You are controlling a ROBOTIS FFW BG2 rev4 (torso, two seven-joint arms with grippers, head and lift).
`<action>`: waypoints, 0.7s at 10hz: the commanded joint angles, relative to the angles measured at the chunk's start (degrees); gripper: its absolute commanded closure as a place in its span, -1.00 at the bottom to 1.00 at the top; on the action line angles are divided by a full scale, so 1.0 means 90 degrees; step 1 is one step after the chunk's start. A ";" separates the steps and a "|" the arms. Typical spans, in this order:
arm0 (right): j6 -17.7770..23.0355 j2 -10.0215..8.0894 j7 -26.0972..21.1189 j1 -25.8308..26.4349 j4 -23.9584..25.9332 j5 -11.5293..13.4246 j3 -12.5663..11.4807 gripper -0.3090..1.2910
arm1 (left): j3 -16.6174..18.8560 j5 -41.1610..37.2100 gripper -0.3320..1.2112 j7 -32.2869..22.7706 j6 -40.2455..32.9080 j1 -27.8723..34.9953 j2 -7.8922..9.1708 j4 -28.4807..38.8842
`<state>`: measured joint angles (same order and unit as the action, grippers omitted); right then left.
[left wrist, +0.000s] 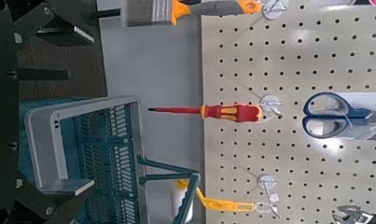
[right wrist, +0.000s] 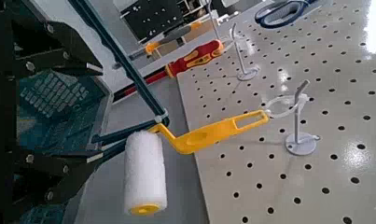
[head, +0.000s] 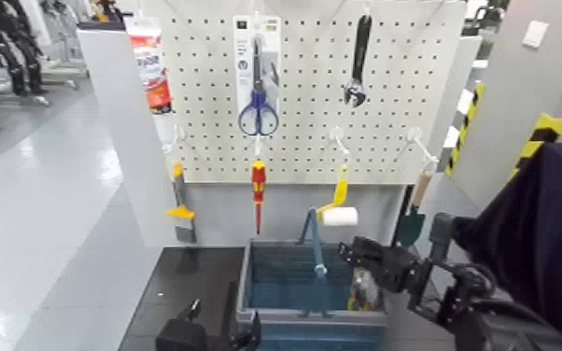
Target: Put the yellow pliers into the crate.
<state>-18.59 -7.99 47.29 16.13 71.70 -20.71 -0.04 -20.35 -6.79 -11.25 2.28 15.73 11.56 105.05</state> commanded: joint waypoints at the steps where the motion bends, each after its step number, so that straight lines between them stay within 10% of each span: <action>1: 0.0093 0.0038 -0.0010 -0.0064 0.0158 -0.0102 -0.0035 -0.59 | 0.0015 -0.0017 -0.29 0.0000 0.0000 0.0000 0.0005 -0.0003; 4: 0.0415 0.0155 -0.0821 -0.0601 0.1037 -0.0209 -0.0152 -0.57 | 0.0015 -0.0027 -0.29 0.0000 0.0000 0.0010 0.0015 0.0007; 7: 0.1431 0.0594 -0.3086 -0.2290 0.3010 0.0758 -0.0308 -0.56 | 0.0054 -0.0027 -0.29 0.0000 -0.0010 0.0059 0.0025 0.0017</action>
<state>-7.43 -3.49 19.57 -1.64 96.09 -15.31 -2.65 -19.96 -7.03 -11.25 2.27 16.11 11.72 105.18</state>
